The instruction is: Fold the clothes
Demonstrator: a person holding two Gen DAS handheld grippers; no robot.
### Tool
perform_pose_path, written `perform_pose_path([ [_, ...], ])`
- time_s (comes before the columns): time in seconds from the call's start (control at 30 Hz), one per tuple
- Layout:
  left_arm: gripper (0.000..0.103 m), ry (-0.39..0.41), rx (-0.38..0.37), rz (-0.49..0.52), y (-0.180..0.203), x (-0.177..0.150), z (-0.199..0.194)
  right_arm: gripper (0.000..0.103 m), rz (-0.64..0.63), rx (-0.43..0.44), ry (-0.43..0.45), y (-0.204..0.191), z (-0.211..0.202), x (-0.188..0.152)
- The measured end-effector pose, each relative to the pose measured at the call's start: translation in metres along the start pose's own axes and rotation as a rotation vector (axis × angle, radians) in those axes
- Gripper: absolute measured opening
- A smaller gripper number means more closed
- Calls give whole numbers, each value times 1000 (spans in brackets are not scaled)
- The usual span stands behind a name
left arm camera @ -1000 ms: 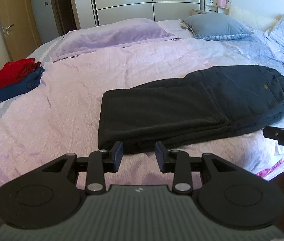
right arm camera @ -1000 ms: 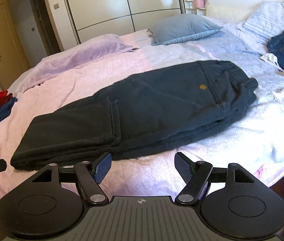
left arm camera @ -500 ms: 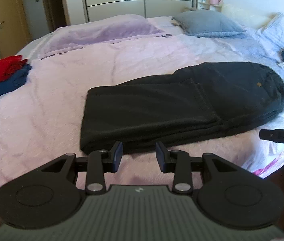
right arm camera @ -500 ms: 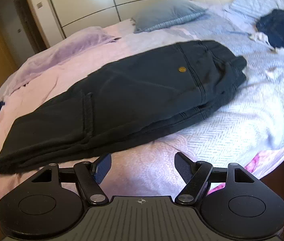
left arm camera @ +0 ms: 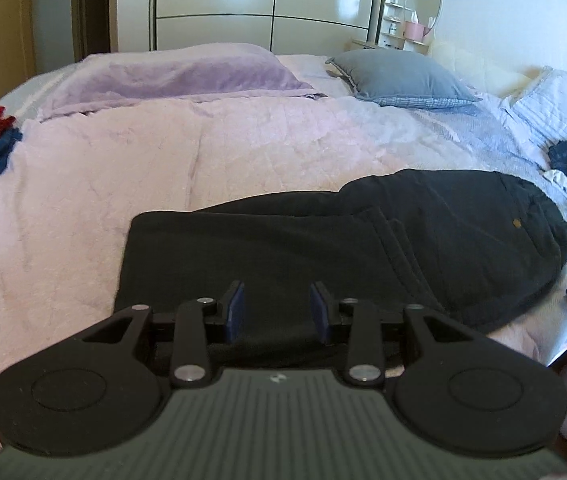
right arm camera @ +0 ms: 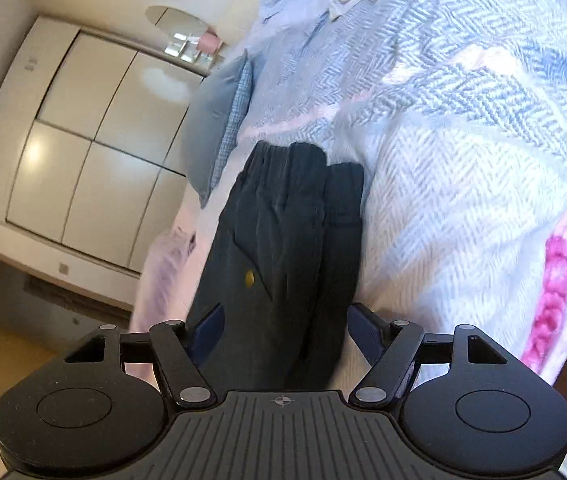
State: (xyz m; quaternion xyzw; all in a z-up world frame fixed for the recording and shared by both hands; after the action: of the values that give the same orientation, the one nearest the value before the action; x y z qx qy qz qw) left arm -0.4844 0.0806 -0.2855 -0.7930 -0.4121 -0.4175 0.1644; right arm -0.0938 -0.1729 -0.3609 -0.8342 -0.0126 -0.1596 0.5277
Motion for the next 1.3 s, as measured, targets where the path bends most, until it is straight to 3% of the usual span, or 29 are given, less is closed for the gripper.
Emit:
perform_pose_path([
  [0.03, 32, -3, -4, 0, 1, 0, 3, 64, 28, 8, -25, 2, 3, 2],
  [0.07, 32, -5, -7, 0, 2, -1, 6, 51, 48, 24, -50, 4, 6, 1],
  [0.13, 32, -8, -12, 4, 3, -2, 11, 47, 53, 33, -89, 5, 12, -2],
  [0.27, 32, -15, -26, 7, 5, -4, 18, 46, 7, 7, -72, 4, 19, -2],
  [0.3, 32, -16, -32, 10, 5, -4, 18, 26, -16, -1, -69, 3, 18, -2],
  [0.37, 32, -17, -39, 15, 6, -5, 19, 17, -81, -21, -61, -3, 15, -3],
  [0.47, 32, -29, -49, 17, 6, -8, 23, 14, -136, -72, -57, 0, 13, -7],
  [0.57, 32, -48, -45, 12, 4, -12, 26, 14, -100, -103, -70, 16, 17, -6],
  [0.63, 32, -51, -41, 9, 1, -13, 26, 22, -119, -91, -72, 11, 11, -3],
  [0.7, 32, -49, -42, 4, -3, -13, 24, 56, -154, -102, -50, 3, 0, 3],
  [0.77, 32, -47, -33, -6, -8, -12, 24, 72, -147, -72, 15, 1, -12, 14],
  [1.03, 32, -38, -46, -66, -19, -9, 25, 73, 65, -13, 27, 45, 9, 37],
  [1.17, 32, -42, -40, -78, -23, -9, 27, 62, 36, 29, 31, 36, 7, 40],
  [1.3, 32, -46, -34, -91, -28, -9, 30, 62, -41, 30, 13, 25, -3, 37],
])
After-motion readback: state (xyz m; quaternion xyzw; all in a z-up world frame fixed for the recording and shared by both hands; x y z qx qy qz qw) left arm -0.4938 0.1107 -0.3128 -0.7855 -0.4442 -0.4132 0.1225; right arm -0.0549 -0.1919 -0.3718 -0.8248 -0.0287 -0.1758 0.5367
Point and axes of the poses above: each gripper's, at about its wrist camera, not at the fingertips, and z roughly the way its jaws point, y to its right, x to its top, the point moved 2 cm from there along z, roughly the way its jaws point, and after that the axes turned 3 degrees about y, right-handed, at the moved point
